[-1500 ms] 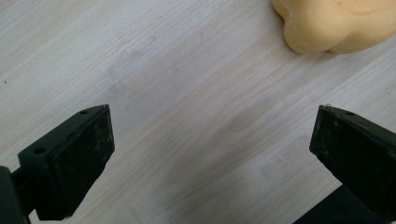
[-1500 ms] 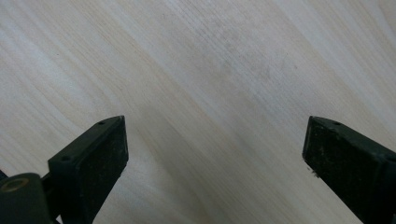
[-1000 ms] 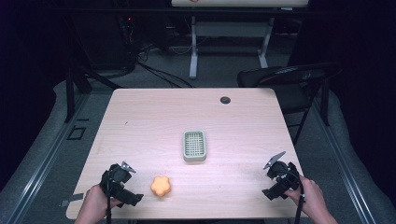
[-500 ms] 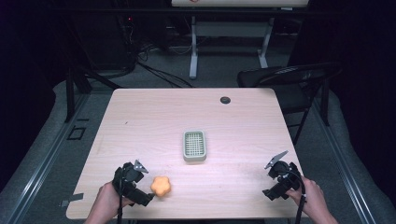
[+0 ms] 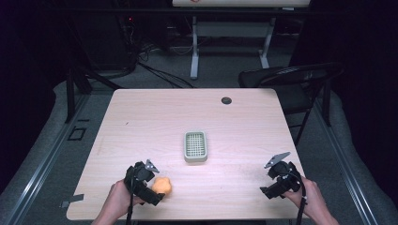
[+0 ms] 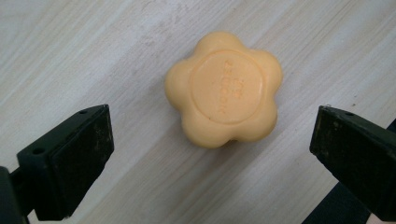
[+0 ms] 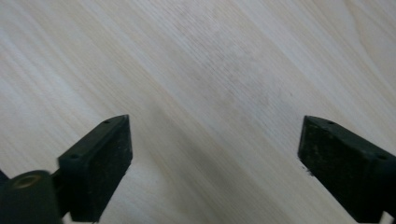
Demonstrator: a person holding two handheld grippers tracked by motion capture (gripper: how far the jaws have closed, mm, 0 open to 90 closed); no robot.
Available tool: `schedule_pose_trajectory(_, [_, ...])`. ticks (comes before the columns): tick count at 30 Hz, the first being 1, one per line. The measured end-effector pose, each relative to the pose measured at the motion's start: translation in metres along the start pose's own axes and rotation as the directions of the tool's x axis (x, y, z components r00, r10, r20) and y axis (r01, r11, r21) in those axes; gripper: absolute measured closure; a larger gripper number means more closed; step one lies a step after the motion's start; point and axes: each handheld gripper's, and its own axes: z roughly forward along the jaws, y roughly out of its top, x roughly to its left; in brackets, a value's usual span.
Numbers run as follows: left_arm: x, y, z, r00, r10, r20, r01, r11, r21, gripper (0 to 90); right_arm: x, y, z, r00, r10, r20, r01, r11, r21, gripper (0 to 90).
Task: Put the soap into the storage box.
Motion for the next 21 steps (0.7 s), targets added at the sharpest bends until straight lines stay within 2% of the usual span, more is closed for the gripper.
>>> schedule_pose_trajectory(1, [0.001,0.002,0.002,1.0,0.006,0.002,-0.006,1.0,0.006,0.0,0.005,0.001,-0.002,0.9994,-0.019,-0.028,0.018,0.999,-0.043,13.6])
schedule_pose_trajectory(3, [0.001,0.002,0.003,1.0,0.003,0.002,-0.003,1.0,0.005,0.0,0.005,0.002,-0.004,0.9991,-0.026,-0.034,0.024,0.998,-0.05,14.1])
schedule_pose_trajectory(5, [0.002,0.005,0.008,1.0,0.006,0.006,-0.006,0.9999,0.015,0.0,0.01,0.005,-0.003,0.9992,-0.04,0.003,0.04,0.998,-0.042,17.5])
schedule_pose_trajectory(6, [0.002,0.005,0.008,1.0,0.006,0.006,-0.006,0.9999,0.015,0.0,0.01,0.005,-0.003,0.9992,-0.04,0.003,0.04,0.998,-0.042,17.5])
schedule_pose_trajectory(7, [0.001,0.006,0.009,0.9999,0.012,0.006,-0.012,0.9998,0.018,0.0,0.013,0.006,0.0,0.999,-0.036,0.027,0.036,0.999,-0.021,24.1])
schedule_pose_trajectory(9, [0.0,0.009,0.012,0.9999,0.015,0.007,-0.016,0.9996,0.022,0.0,0.013,0.007,0.0,0.9978,-0.053,0.039,0.053,0.999,-0.002,21.1])
schedule_pose_trajectory(10, [-0.002,0.01,0.014,0.9998,0.022,0.005,-0.022,0.9994,0.028,0.0,0.015,0.007,0.001,0.996,-0.086,0.025,0.085,0.996,0.023,12.3])
schedule_pose_trajectory(11, [-0.002,0.011,0.015,0.9997,0.021,0.008,-0.022,0.9994,0.026,0.0,0.016,0.008,0.0,0.996,-0.082,0.036,0.081,0.996,0.02,19.8])
schedule_pose_trajectory(12, [-0.002,0.011,0.015,0.9996,0.026,0.006,-0.026,0.9992,0.029,0.0,0.016,0.007,-0.002,0.9938,-0.091,0.064,0.09,0.996,0.025,22.6])
schedule_pose_trajectory(14, [-0.003,0.013,0.017,0.9995,0.031,0.005,-0.031,0.9988,0.037,0.0,0.016,0.005,-0.003,0.9855,-0.112,0.128,0.106,0.993,0.047,16.4])
schedule_pose_trajectory(18, [-0.004,0.014,0.02,0.9993,0.036,0.005,-0.036,0.9979,0.053,0.0,0.016,0.002,-0.007,0.9861,-0.116,0.119,0.116,0.993,0.013,14.4])
schedule_pose_trajectory(21, [-0.004,0.014,0.023,0.9994,0.034,0.007,-0.034,0.9977,0.059,0.0,0.019,0.004,-0.008,0.9801,-0.132,0.148,0.129,0.991,0.029,14.9])
